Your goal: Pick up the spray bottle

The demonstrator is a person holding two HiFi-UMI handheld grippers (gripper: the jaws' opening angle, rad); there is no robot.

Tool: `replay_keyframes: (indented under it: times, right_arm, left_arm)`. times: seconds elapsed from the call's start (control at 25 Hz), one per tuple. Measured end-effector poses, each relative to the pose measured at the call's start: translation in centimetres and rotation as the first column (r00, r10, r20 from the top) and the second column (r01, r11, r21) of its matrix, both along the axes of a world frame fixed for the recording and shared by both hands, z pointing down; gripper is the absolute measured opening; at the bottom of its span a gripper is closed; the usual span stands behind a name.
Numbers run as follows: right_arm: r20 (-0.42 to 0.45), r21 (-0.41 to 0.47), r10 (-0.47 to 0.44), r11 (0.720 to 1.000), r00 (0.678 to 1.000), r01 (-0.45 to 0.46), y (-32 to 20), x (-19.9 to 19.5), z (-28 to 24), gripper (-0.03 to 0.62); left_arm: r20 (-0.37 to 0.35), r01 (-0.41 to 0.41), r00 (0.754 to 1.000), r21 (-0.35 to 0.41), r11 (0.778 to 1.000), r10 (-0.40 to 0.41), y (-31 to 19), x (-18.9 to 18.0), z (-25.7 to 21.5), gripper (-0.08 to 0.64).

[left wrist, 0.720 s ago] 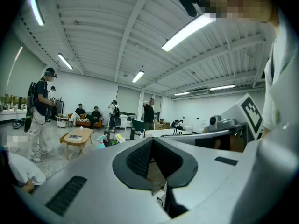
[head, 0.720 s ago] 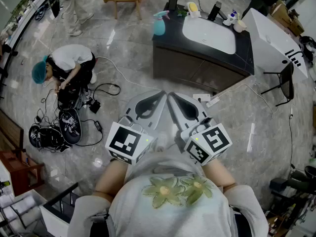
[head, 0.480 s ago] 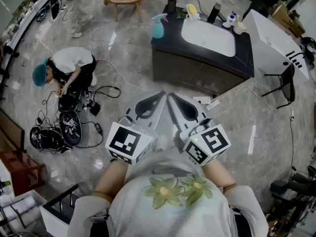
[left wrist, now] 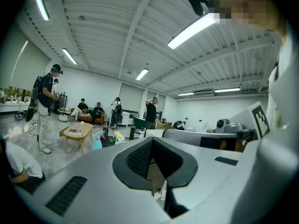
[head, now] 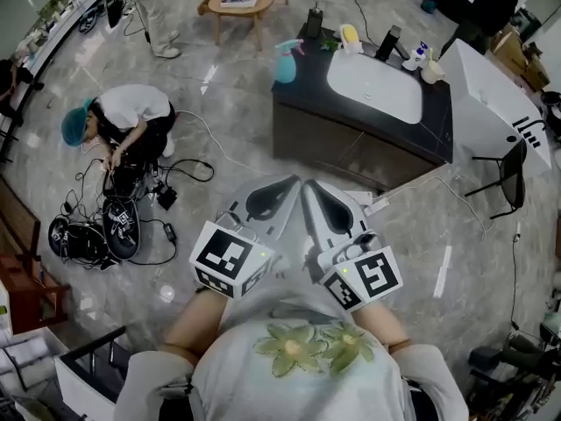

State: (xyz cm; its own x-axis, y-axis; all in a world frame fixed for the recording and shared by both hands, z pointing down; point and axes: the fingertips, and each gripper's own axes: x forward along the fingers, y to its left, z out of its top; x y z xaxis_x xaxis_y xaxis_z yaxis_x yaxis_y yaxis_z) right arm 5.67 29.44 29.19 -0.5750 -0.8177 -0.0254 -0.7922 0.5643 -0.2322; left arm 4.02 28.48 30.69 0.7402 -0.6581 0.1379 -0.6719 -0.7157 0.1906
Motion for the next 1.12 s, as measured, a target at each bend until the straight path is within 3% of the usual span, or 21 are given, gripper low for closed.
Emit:
replay_keyframes:
  times: [0.12,0.36,0.76,1.12]
  right_arm:
    - [-0.001,-0.008,0.002,1.0,1.0,-0.002,-0.6,0.0,0.4,0.023]
    - [-0.126,0.044,0.029,0.999,0.992,-0.024,-3.7,-0.6,1.2,0.022]
    - [-0.152,-0.011,-0.046,0.999,0.987,0.045,-12.0,-3.5,3.4,0.025]
    - [-0.17,-0.051,-0.037,0.998,0.985,0.029,-19.9,-7.0,4.5,0.025]
  left_arm:
    - [-0.004,0.007,1.0,-0.016,1.0,-0.008,-1.0,0.1,0.4,0.009]
    - [-0.008,0.002,1.0,-0.048,0.999,-0.003,-4.3,-0.2,1.6,0.009]
    - [0.026,-0.036,0.999,-0.088,0.995,0.038,-12.6,-3.0,4.3,0.009]
    - [0.037,-0.09,0.995,-0.122,0.988,0.095,-20.3,-6.2,5.9,0.009]
